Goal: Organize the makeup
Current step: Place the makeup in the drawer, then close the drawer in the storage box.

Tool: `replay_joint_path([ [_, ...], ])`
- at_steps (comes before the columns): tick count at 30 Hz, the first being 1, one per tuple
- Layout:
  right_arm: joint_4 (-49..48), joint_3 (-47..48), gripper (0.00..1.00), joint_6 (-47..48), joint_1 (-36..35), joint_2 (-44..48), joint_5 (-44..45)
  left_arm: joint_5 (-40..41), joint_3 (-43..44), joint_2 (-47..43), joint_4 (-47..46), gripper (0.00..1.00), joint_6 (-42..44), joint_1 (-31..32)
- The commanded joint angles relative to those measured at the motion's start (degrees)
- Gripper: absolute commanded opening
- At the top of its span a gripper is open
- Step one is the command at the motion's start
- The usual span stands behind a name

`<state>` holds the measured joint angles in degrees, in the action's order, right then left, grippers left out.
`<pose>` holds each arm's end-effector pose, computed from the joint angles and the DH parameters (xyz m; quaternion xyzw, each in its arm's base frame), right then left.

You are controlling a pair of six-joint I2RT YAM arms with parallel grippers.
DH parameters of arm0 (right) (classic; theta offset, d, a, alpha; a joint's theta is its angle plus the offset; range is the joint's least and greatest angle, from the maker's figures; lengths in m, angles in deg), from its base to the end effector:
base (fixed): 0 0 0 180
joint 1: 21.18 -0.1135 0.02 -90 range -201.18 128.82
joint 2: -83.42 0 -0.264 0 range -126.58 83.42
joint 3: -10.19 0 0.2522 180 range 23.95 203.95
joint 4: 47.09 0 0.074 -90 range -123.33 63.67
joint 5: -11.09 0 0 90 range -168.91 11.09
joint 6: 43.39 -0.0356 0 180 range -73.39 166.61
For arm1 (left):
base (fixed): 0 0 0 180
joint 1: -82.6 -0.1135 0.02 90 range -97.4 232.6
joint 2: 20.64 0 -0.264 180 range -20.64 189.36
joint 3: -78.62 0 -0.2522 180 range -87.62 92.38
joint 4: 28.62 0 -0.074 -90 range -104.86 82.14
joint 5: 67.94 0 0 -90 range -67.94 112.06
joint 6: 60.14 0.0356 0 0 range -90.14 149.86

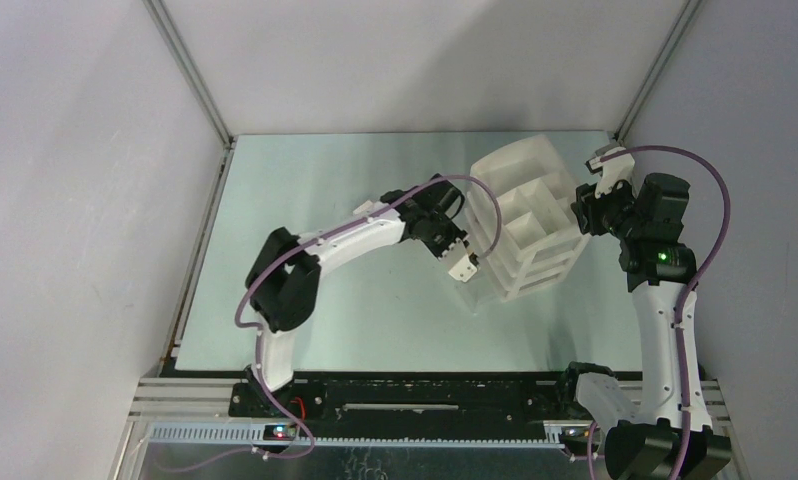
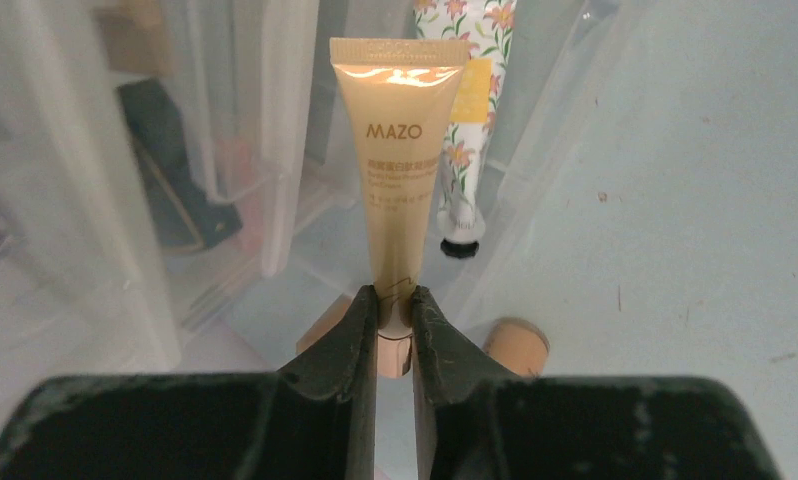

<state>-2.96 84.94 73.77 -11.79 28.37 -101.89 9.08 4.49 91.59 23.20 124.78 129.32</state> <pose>0.2030 -0.0195 0.3707 -0.2338 0.7973 -0.0074 0.5564 0.2875 -0.3169 0.2376 0.9127 0.2847 0.0120 0.2930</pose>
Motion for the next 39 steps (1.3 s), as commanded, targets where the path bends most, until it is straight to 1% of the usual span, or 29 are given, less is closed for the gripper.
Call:
replay_joint_path([
  [1, 3.46, -0.43, 0.49, 0.16, -0.07, 0.2, 0.12, 1.68, 5.13, 3.05, -2.14, 0.05, -1.44, 1.48],
  [5, 3.55, -0.43, 0.49, 0.13, -0.07, 0.13, -0.08, 2.18, 8.13, 6.14, -3.3, 0.06, -2.83, 2.56],
  [7, 3.56, -0.44, 0.49, 0.06, -0.07, 0.16, -0.21, 2.48, 8.91, 7.12, -3.66, 0.07, -3.47, 2.76],
  [9, 3.54, -0.44, 0.49, 0.06, -0.07, 0.18, -0.3, 2.79, 8.6, 7.42, -5.19, 0.15, -4.64, 2.92],
  [12, 3.55, -0.44, 0.49, 0.08, -0.07, 0.21, -0.37, 3.06, 8.09, 6.97, -6.47, 0.3, -6.71, 2.87],
  [16, 3.56, -0.44, 0.49, 0.0, -0.07, 0.38, -0.66, 4.09, 6.0, 4.48, -8.55, 0.56, -9.72, 2.9],
  [17, 3.56, -0.44, 0.49, 0.0, -0.07, 0.38, -0.66, 4.18, 4.71, 3.38, -9.52, 0.73, -10.44, 2.84],
  [18, 3.53, -0.44, 0.49, -0.05, -0.07, 0.38, -0.73, 4.3, 4.07, 2.37, -10.18, 0.96, -11.17, 2.78],
  [19, 3.55, -0.42, 0.49, -0.13, -0.07, 0.43, -0.79, 4.35, 3.21, 1.13, -10.69, 0.99, -12.22, 2.77],
  [22, 3.47, -0.41, 0.49, -0.3, 0.01, 0.63, -1.0, 4.51, 0.77, -2.38, -12.03, 1.0, -17.13, 2.83],
  [25, 3.38, -0.44, 0.49, -0.57, 0.1, 0.73, -1.18, 4.73, -2.72, -7.12, -14.19, 1.0, -24.61, 2.89],
  [31, 2.86, -0.35, 0.49, -1.53, -0.07, 0.28, -0.54, 2.98, -14.54, -15.48, -20.46, 1.0, -37.3, 2.77],
  [36, 2.28, -0.42, 0.49, -2.34, -0.16, -0.1, 1.2, 0.88, -23.33, -18.34, -25.94, 1.0, -47.94, 2.82],
  [39, 1.74, -0.4, 0.48, -2.86, -0.07, 0.44, 2.44, 0.93, -28.19, -18.81, -31.72, 1.0, -52.86, 2.72],
])
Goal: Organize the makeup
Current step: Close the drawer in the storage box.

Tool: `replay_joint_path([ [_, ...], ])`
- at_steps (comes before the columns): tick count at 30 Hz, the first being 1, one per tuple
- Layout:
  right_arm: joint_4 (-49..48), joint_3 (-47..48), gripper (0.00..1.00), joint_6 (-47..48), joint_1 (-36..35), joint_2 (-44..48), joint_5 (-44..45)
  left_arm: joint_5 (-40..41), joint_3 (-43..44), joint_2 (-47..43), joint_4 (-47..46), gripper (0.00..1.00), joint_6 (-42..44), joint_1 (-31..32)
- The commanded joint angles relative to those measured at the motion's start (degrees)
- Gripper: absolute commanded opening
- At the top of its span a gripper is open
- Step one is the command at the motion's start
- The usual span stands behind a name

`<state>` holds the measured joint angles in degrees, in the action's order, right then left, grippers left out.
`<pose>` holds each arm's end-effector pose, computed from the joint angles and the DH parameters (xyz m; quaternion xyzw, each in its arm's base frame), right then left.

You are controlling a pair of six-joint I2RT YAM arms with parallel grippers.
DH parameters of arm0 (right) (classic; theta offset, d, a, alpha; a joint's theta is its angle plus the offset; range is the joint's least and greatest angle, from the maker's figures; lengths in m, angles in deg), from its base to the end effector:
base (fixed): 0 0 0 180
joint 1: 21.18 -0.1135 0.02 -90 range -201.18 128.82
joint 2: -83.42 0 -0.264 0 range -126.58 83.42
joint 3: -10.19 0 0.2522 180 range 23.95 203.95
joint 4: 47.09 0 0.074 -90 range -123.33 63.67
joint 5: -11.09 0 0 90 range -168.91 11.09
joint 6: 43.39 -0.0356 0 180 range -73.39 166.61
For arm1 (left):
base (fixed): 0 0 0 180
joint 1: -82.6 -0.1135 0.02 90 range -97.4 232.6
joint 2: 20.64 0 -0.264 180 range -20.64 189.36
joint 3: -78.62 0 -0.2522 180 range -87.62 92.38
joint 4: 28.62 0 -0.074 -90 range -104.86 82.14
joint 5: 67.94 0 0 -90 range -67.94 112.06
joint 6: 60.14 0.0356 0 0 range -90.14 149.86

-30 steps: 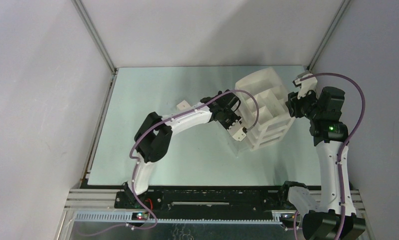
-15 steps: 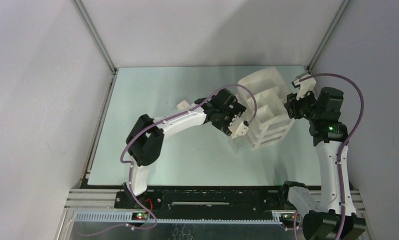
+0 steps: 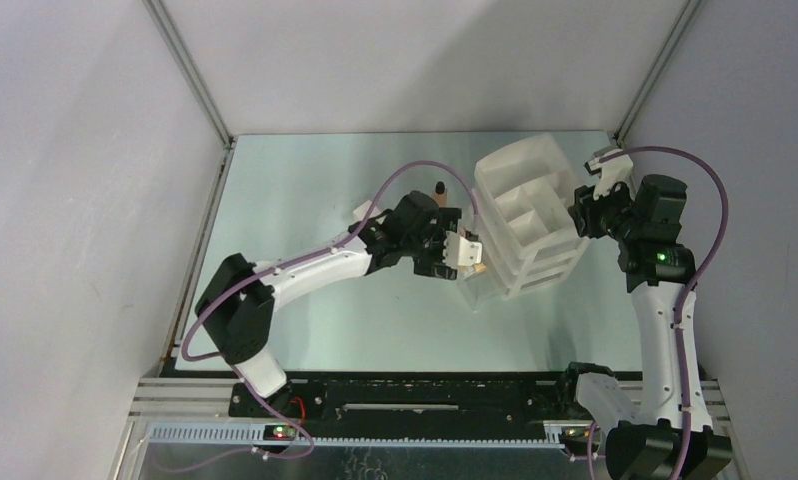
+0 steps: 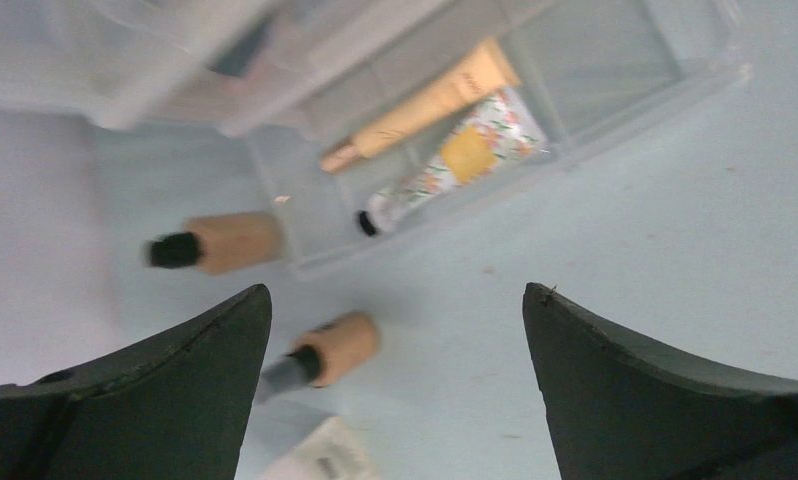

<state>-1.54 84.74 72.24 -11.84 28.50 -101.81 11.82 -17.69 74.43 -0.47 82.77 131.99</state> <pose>0.2014 -0.0191 0.3676 -0.2220 0.8075 0.0043 0.5465 0.2391 -0.2886 0.2573 0.7255 0.5355 -0.0676 0.4269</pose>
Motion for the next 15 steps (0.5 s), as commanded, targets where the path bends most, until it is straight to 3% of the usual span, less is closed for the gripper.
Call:
replay_joint_path([
  [1, 0.11, -0.17, 0.49, -1.47, -0.03, 0.66, 2.36, -1.53, -7.07, -1.53, -9.5, 1.0, -12.0, 0.06],
  [9, 0.31, 2.97, 0.61, -2.78, -0.12, 4.4, 2.86, 0.82, -11.02, 1.66, -17.32, 1.0, -18.64, 0.02],
  [15, 1.8, 4.8, 0.65, -0.82, 0.06, 0.72, 7.53, 0.4, -9.42, 5.28, -19.77, 0.99, -22.9, -0.07],
])
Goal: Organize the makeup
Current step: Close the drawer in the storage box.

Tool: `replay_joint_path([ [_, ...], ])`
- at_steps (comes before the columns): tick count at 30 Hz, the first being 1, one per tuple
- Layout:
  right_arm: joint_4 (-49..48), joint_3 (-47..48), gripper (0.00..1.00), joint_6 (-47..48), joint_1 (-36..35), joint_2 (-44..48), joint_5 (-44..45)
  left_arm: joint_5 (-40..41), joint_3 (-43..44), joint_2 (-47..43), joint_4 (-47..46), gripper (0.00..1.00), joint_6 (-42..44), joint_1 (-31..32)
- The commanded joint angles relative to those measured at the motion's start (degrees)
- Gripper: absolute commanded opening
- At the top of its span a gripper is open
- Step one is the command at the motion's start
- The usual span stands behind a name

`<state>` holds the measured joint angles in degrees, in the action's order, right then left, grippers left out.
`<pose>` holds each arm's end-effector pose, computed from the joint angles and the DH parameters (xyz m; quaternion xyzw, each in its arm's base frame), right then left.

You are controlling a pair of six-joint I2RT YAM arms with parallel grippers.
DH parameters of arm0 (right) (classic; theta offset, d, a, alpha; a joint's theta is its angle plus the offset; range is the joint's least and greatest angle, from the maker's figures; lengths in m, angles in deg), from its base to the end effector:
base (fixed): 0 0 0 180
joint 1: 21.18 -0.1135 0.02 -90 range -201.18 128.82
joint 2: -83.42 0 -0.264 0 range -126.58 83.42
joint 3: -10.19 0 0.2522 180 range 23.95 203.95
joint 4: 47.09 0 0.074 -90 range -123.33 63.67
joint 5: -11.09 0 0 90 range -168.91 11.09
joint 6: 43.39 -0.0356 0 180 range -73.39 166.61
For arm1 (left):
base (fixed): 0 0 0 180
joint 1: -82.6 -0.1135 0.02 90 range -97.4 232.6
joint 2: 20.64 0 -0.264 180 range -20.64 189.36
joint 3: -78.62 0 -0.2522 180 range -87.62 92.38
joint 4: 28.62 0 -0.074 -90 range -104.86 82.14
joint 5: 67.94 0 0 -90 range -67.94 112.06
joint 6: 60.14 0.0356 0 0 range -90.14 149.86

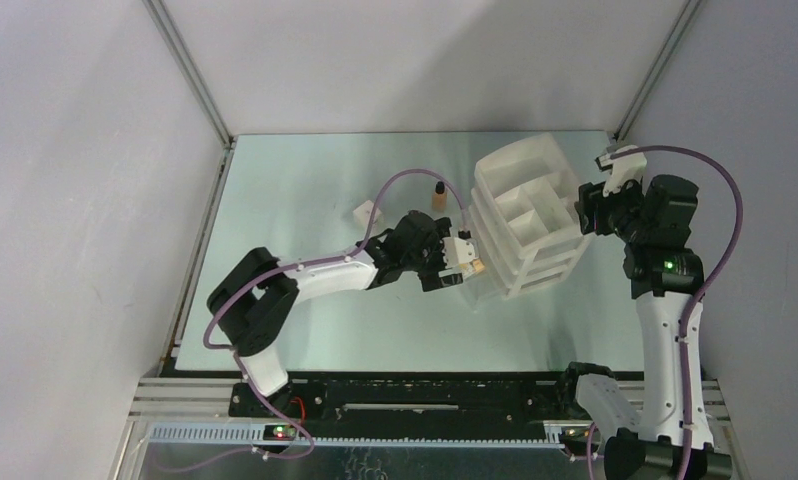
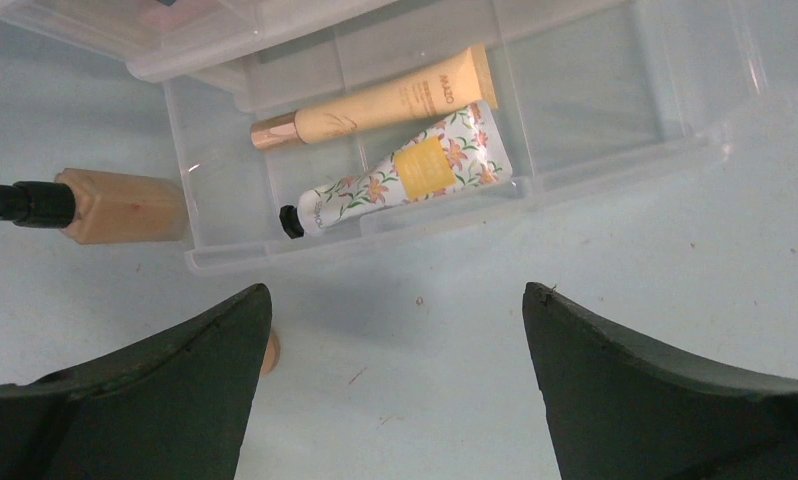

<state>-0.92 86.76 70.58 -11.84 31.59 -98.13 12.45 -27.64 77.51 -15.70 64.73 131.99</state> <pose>0.1855 -0.0186 0.3873 -0.1970 0.7960 -0.0270 0.5716 0.2388 -0.2877 0.2044 0.6266 0.6374 -0.1303 0.4290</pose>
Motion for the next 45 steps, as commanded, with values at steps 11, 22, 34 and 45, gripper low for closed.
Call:
replay_joint_path([
  [11, 0.37, 2.98, 0.64, 1.95, 0.03, -9.28, 5.54, -1.27, 4.98, 8.22, -7.66, 0.97, -9.3, -0.38],
  [22, 2.34, 2.97, 0.46, 2.84, -0.8, -14.09, 0.83, -6.46, 16.52, 13.54, -2.15, 0.97, -15.27, -0.77],
  [34, 3.94, 1.97, 0.39, 2.17, -0.99, -13.67, -2.24, -8.77, 20.29, 17.7, -7.12, 0.92, -29.45, -0.68],
  [45, 4.75, 1.88, 0.36, -0.3, -1.08, -12.6, -5.38, -13.7, 24.83, 21.64, -10.08, 0.92, -37.69, -0.61],
])
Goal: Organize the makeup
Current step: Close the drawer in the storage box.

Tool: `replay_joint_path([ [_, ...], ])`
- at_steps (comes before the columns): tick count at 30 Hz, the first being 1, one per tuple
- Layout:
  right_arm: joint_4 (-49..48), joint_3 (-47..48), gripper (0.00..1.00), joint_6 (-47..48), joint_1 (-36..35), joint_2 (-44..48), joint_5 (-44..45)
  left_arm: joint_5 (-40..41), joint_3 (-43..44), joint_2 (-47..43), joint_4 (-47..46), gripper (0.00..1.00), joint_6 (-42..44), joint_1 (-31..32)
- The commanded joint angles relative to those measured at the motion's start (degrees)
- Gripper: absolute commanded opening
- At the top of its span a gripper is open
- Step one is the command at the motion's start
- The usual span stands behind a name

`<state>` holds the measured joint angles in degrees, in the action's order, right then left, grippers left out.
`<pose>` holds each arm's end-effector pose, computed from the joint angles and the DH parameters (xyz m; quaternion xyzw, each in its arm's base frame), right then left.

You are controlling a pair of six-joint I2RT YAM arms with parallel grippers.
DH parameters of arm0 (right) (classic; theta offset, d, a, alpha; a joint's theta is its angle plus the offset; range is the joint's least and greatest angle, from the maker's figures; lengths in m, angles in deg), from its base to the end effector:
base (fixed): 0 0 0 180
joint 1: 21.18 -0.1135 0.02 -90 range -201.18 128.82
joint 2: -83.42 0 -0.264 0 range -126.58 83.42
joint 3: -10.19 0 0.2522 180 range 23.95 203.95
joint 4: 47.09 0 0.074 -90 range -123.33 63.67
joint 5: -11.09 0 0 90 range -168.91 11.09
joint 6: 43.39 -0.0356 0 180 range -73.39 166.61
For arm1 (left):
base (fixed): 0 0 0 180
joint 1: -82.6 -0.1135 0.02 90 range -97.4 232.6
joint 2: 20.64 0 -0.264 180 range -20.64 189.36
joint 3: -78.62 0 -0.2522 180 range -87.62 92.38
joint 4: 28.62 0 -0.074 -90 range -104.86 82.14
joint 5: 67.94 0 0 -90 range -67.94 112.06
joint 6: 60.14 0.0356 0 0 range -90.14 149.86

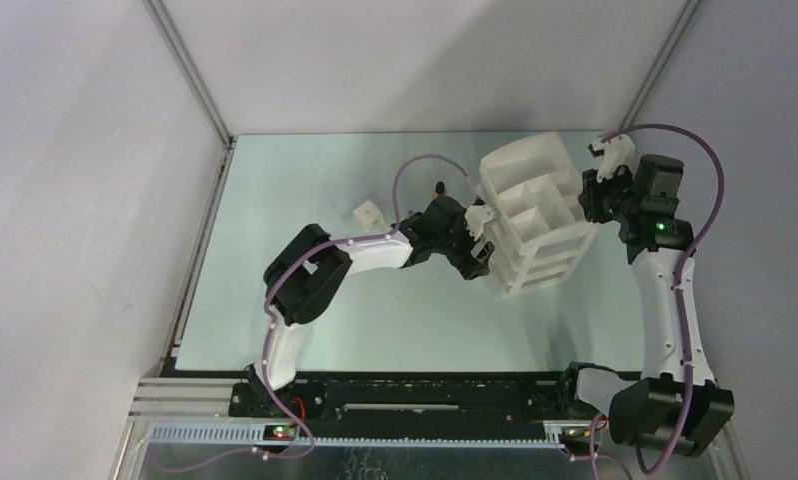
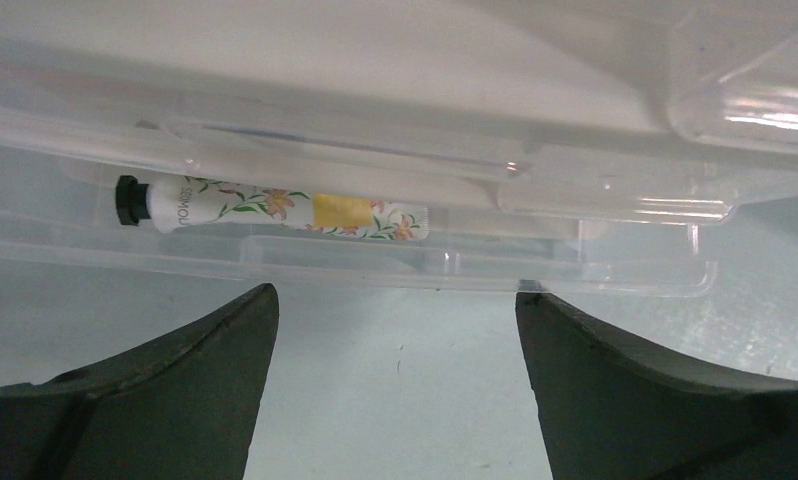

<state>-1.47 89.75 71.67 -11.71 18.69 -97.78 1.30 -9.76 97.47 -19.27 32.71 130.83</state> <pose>0.2422 -0.0287 0.3617 -0.1966 0.8388 -0.0085 0.5077 0.2951 -0.3493 0.1710 0.4516 0.7549 -0.3207 0.3512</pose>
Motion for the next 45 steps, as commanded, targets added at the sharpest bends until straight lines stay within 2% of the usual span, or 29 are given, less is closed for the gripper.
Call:
replay_joint_path([
  [1, 5.37, -1.11, 0.36, -1.41, -1.21, 0.38, -5.86, -3.03, 7.21, 1.98, -6.8, 0.92, -5.91, 0.48],
  [5, 5.77, -1.15, 0.34, -1.12, -1.13, 0.42, -6.61, -6.43, 8.09, 3.16, -9.34, 0.92, -6.99, -0.12],
  [8, 6.02, -1.17, 0.29, -0.58, -1.08, 0.31, -7.45, -9.42, 8.64, 3.77, -11.46, 0.92, -7.29, -0.85],
  [13, 5.64, -1.16, 0.16, -0.1, -0.8, 0.13, -6.79, -15.22, 9.11, 4.26, -12.59, 0.92, -5.5, -1.56],
  [17, 5.28, -1.04, 0.01, 0.45, -0.52, 0.43, -6.46, -19.41, 9.65, 4.63, -13.25, 0.92, -0.95, -1.66],
  [22, 5.84, -1.09, 0.0, 1.17, -0.26, 0.42, -7.76, -22.78, 11.2, 5.72, -13.21, 0.92, -0.49, -1.75],
  [27, 7.27, -0.64, 0.0, 2.62, 0.55, 0.01, -10.62, -20.43, 8.49, 2.5, -10.24, 0.93, 0.65, -2.04],
  [32, 9.7, 1.2, 0.0, 5.08, 1.31, -0.81, -14.18, -15.98, 2.21, -7.66, -2.06, 0.95, 7.86, -1.86],
  [37, 11.82, 2.95, 0.0, 6.36, 0.94, -1.57, -16.94, -7.63, -3.39, -19.48, 7.78, 1.0, 16.49, -1.97],
  [42, 11.47, 3.42, 0.0, 5.98, -0.58, -2.07, -15.97, 0.2, -5.64, -25.96, 16.69, 1.0, 19.1, -4.11],
  [45, 10.25, 3.42, 0.09, 4.91, -1.72, -2.16, -13.73, 5.79, -7.07, -28.5, 19.3, 1.0, 19.38, -6.35],
])
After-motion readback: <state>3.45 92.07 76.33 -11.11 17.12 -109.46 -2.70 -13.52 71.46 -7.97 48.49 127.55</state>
